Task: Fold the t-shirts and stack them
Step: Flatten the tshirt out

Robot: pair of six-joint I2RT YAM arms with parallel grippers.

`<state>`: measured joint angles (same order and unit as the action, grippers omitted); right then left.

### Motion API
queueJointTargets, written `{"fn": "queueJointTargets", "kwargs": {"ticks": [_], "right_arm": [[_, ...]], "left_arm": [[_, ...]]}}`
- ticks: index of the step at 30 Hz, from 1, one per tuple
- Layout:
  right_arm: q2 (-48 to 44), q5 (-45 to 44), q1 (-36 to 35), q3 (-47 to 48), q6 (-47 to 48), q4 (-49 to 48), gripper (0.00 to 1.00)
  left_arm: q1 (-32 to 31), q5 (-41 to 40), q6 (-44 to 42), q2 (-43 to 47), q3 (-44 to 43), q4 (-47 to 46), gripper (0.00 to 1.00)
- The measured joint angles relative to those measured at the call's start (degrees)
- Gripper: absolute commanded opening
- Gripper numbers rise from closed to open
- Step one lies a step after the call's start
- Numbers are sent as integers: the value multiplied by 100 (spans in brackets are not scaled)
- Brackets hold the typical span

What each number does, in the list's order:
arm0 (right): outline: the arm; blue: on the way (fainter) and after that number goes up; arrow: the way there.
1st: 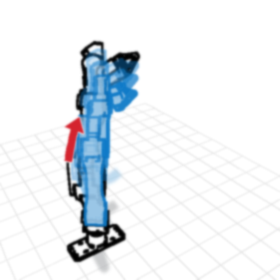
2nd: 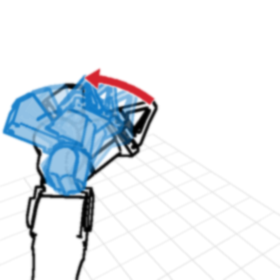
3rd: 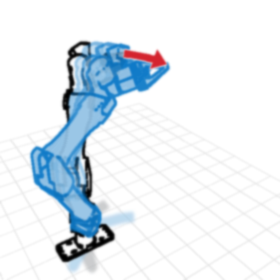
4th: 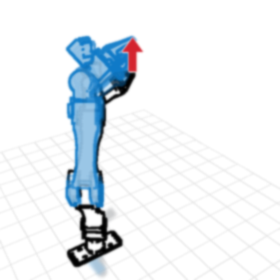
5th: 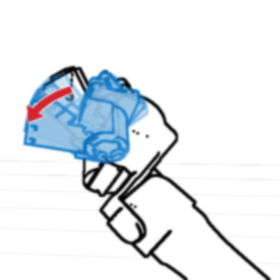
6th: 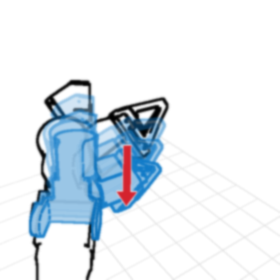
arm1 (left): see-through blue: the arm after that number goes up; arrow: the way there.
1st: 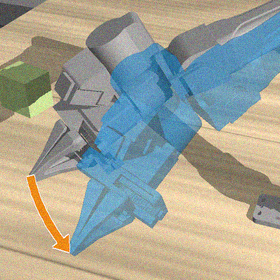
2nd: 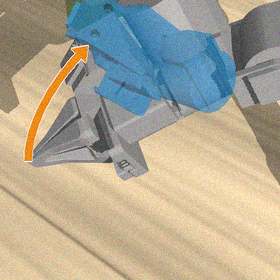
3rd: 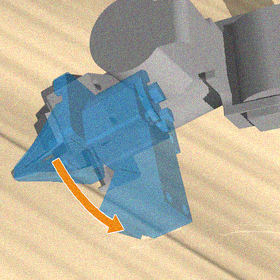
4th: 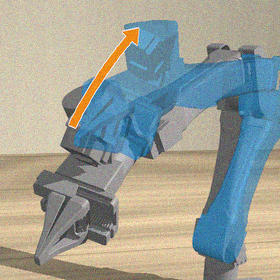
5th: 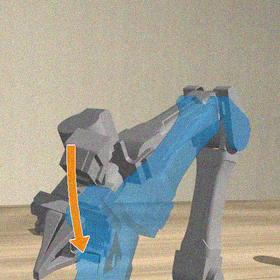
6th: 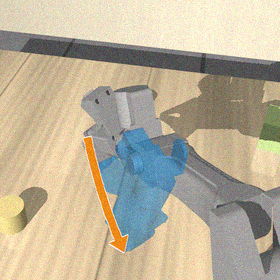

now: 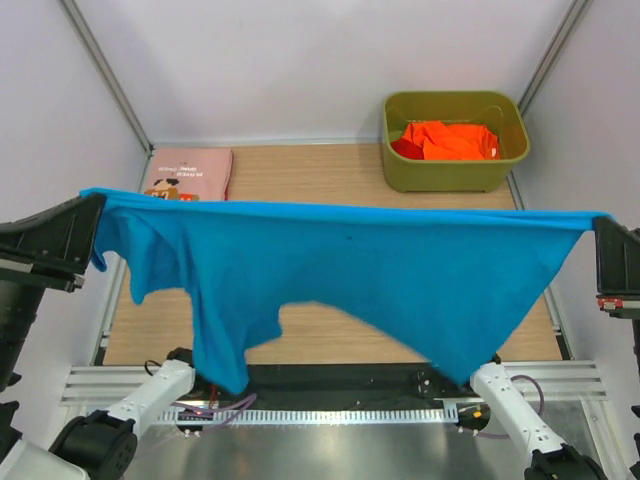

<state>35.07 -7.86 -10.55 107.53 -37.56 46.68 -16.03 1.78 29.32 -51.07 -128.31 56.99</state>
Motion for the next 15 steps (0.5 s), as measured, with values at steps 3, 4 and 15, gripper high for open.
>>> {"fn": "queueJointTargets", "kwargs": {"ticks": [3, 4, 15], "right_arm": [[94, -310, 0, -17, 164, 46, 1], [142, -498, 0, -118, 232, 31, 1], [754, -1609, 13, -5062, 490, -1906, 1]], "left_arm": [[0, 219, -94, -13, 291, -114, 0], [-2, 275, -149, -37, 496, -162, 0], [4, 334, -734, -1652, 4732, -1801, 0]]}}
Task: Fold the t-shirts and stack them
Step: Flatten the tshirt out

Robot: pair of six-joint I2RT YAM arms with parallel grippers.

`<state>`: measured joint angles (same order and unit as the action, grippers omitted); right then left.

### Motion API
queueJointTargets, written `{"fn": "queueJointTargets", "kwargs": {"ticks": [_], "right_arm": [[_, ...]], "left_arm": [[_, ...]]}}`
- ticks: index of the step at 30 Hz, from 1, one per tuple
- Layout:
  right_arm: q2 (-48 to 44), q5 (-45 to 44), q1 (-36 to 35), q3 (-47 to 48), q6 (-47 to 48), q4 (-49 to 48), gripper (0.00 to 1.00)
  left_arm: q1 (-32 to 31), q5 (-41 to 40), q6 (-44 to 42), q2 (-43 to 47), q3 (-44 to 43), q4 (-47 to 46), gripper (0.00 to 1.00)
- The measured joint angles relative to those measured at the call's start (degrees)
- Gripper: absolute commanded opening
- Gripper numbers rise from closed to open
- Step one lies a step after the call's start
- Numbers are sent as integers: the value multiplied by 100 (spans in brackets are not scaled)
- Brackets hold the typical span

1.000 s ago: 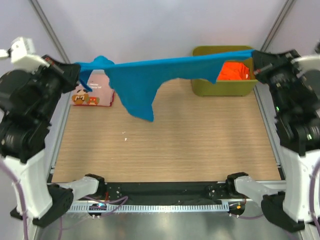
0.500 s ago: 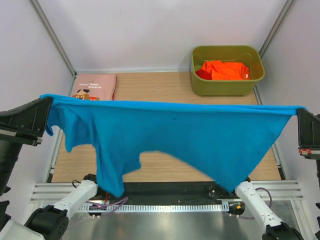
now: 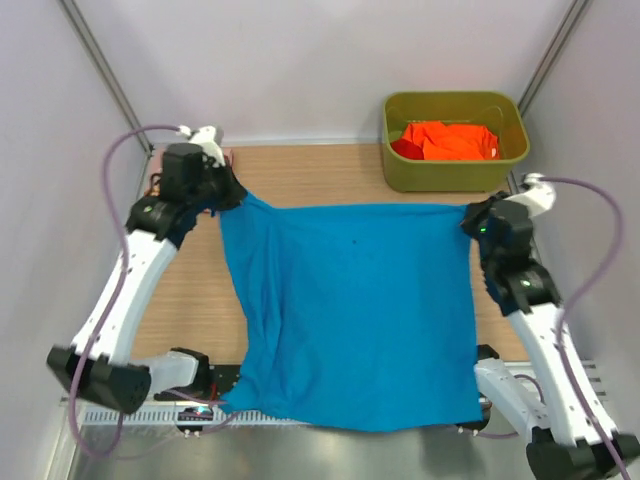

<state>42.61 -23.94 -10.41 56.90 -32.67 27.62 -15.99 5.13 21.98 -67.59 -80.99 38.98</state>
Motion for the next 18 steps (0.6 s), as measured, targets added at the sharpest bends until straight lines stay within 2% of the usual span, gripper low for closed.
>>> {"fn": "queueJointTargets", "kwargs": {"ticks": [2, 5, 8, 11, 14, 18], "right_arm": [[450, -20, 2, -815, 20, -531, 1], [1276, -103, 9, -1399, 122, -1211, 1], [2234, -184, 144, -1311, 269, -1875, 1], [2990, -179, 437, -946, 321, -2173, 1], [3237, -83, 737, -654, 341, -2240, 1], [3108, 133, 874, -103, 437, -2114, 1]], "left_arm": [[0, -68, -144, -743, 302, -122, 0], [2, -105, -372, -1926, 111, -409, 0], [4, -153, -654, -3202, -573, -619, 0], [17, -245, -898, -4017, -1320, -675, 0], [22, -339, -1075, -4293, -1803, -662, 0], [4, -555, -1239, -4059, -1998, -664, 0]]}}
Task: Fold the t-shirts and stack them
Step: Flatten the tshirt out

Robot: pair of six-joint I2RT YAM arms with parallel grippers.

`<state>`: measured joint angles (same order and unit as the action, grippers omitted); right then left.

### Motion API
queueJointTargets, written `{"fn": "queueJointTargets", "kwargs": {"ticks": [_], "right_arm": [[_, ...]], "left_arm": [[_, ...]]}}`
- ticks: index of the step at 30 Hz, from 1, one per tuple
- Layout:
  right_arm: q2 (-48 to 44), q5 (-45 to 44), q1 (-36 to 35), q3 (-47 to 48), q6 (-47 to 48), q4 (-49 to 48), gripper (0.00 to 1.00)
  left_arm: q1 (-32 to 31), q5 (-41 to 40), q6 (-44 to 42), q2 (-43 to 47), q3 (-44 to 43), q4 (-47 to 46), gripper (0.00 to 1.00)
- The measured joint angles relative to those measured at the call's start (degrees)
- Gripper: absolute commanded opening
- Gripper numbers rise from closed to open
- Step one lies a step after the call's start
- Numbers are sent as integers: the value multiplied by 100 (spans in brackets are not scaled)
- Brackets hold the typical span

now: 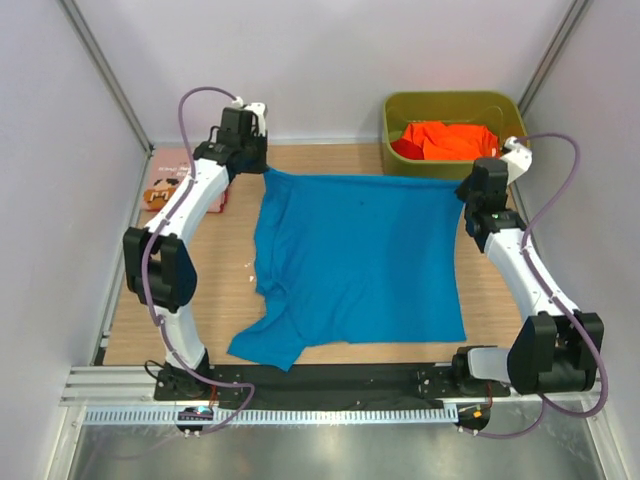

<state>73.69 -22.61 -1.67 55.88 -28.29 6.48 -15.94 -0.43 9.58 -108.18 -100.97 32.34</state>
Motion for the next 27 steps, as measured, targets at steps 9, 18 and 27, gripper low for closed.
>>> {"fn": "queueJointTargets", "kwargs": {"ticks": [9, 18, 27], "right_arm": [[-737, -151, -9, 761, 39, 520, 1], [-1067, -588, 31, 238, -131, 1816, 1], [-1377, -817, 66, -131, -186, 2256, 1]], "left_arm": [[-157, 118, 216, 623, 15, 203, 0], [-1300, -568, 1381, 750, 2291, 461, 0], [-1510, 179, 1996, 874, 3375, 133, 59]]}}
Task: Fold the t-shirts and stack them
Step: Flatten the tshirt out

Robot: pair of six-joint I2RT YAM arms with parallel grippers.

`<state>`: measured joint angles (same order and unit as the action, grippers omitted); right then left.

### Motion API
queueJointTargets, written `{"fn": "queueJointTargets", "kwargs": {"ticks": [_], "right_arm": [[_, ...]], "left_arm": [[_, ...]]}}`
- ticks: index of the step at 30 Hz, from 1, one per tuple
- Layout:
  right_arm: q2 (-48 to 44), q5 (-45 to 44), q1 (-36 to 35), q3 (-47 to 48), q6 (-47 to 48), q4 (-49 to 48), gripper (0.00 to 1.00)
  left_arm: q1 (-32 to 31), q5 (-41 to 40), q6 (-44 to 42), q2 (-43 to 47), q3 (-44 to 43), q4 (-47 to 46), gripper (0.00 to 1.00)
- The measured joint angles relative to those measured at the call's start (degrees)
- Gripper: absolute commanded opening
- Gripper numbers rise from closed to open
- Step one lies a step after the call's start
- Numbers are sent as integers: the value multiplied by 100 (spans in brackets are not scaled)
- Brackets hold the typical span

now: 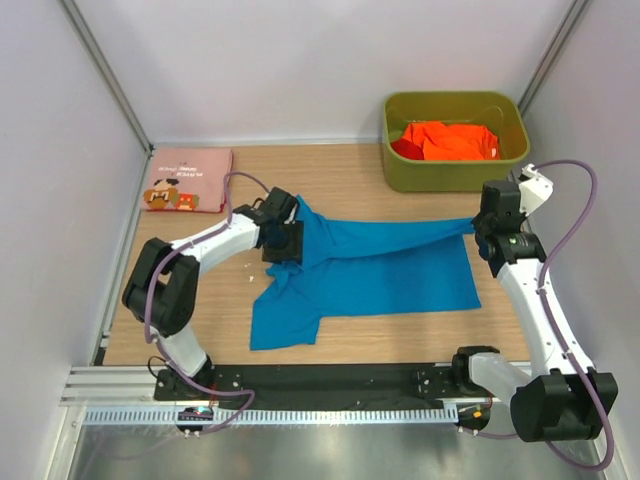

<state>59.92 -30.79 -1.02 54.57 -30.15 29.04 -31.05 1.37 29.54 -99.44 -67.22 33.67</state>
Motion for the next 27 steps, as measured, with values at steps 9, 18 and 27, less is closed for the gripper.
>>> {"fn": "queueJointTargets", "kwargs": {"ticks": [9, 18, 27], "right_arm": [[-81, 59, 2, -98, -15, -33, 1], [-81, 236, 2, -160, -33, -133, 1], [-79, 330, 2, -166, -79, -205, 1]], "left_arm": [[1803, 411, 546, 1021, 549, -1049, 52], [2253, 1244, 881, 177, 975, -2417, 50], [2249, 1325, 468, -341, 981, -2835, 48]]}}
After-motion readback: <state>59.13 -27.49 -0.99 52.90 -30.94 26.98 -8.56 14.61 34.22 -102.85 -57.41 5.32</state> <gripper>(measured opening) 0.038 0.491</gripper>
